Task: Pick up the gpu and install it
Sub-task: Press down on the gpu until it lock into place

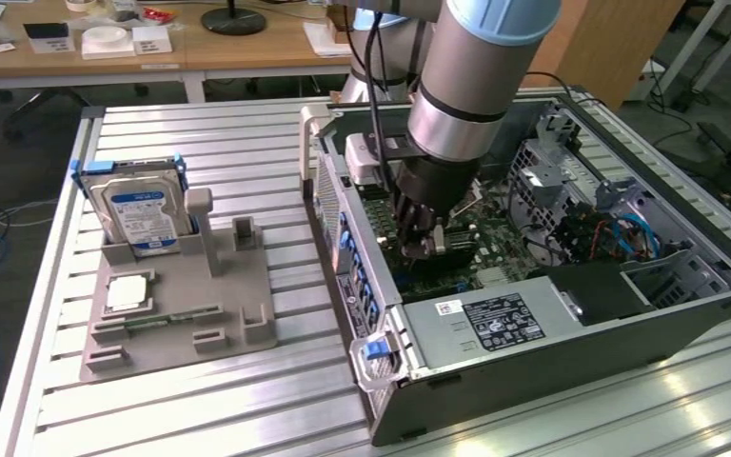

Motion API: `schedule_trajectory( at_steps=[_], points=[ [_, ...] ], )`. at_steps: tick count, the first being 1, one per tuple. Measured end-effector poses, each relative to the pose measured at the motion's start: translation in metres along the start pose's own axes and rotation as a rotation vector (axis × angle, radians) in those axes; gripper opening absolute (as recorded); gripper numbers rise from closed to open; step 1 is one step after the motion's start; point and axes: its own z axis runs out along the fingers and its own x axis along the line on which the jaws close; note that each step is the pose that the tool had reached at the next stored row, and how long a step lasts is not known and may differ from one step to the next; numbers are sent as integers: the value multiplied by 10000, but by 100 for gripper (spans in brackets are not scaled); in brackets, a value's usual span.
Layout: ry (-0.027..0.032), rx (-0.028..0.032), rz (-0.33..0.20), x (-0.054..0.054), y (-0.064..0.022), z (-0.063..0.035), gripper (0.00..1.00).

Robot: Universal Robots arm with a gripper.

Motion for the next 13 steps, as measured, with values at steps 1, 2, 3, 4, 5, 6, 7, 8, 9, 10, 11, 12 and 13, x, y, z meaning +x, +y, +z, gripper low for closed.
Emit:
schedule_trajectory(
  at_steps=[1,2,3,4,5,6,7,8,9,10,11,12,13],
  points=[
    [0,-7,-12,4,14,1,11],
    [3,-21,-22,6,26,1,11],
    [19,-62,-25,6,33,2,11],
    [51,-167,-23,7,35,1,11],
    [77,-328,-16,7,37,1,11],
    [96,-492,-8,7,36,2,11],
    [120,-671,0,7,37,1,11],
    [181,-866,13,7,37,1,11],
    [227,-1031,22,10,37,3,11],
    [247,-1136,23,15,36,5,11],
    [259,-1183,18,19,36,10,11],
    [272,-1200,16,21,36,19,11],
    [278,-1205,13,21,36,31,11]
  ],
)
